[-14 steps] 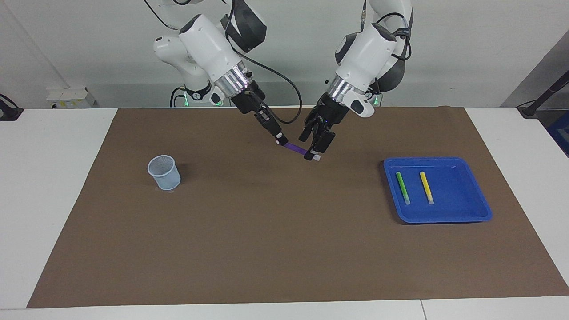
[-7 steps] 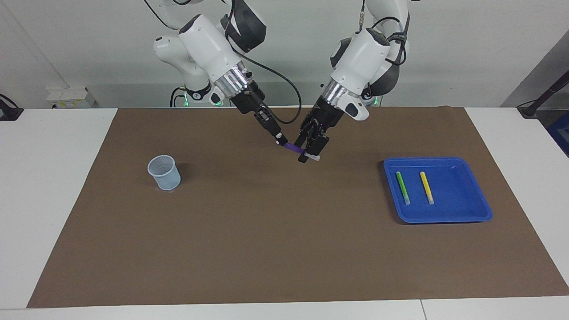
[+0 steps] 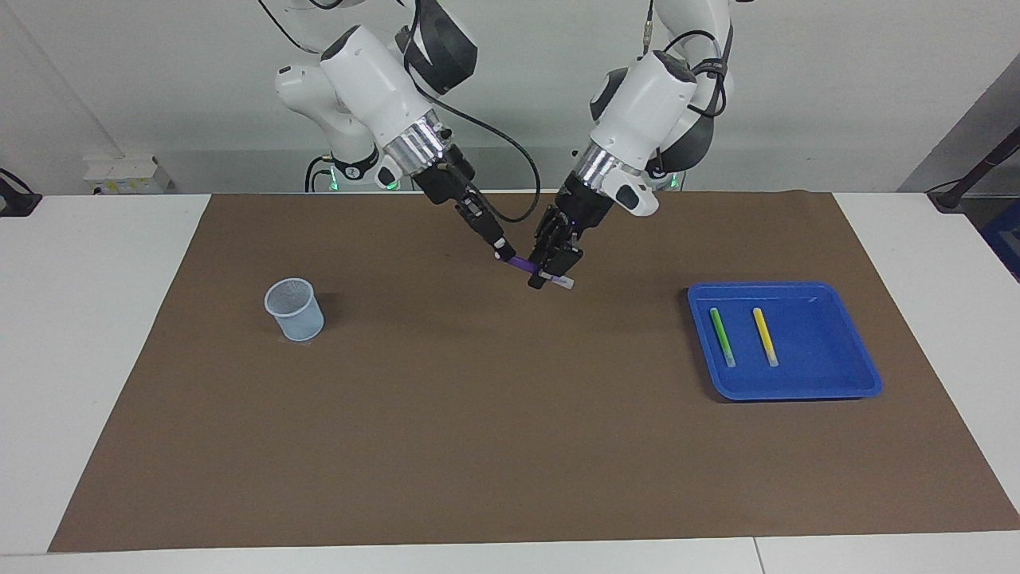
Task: Right arm passes pens to left for tray arrangement
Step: 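Close the left gripper on the purple pen held by the right gripper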
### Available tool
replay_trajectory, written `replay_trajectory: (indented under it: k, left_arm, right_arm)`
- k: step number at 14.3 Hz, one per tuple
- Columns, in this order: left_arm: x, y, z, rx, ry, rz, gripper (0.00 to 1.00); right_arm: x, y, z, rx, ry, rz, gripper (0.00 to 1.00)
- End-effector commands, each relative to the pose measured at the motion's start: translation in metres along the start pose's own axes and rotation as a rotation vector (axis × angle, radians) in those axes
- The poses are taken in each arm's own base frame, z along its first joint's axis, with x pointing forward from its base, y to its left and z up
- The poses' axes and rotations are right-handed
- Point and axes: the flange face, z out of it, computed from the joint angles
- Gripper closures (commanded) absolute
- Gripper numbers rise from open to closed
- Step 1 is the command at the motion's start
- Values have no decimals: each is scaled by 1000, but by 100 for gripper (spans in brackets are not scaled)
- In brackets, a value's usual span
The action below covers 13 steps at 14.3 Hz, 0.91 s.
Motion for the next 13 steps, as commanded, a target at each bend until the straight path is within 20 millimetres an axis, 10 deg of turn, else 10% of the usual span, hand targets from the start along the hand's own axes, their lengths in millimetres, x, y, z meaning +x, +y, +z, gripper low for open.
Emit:
replay_trajectory:
  k: [1,6,10,13]
  left_arm:
    - [-7,-2,-1,23,-6,9,53]
    - [-8,-3,-7,72,4,26,63]
    - [-7,-4,-9,89,8,27,100]
    - [-8,-2,-12,84,3,22,100]
  right_arm:
    - [1,5,-8,21,0,2,100]
    - [2,5,-7,20,1,0,100]
    - [2,5,-7,20,1,0,100]
    - [2,4,-8,22,1,-2,100]
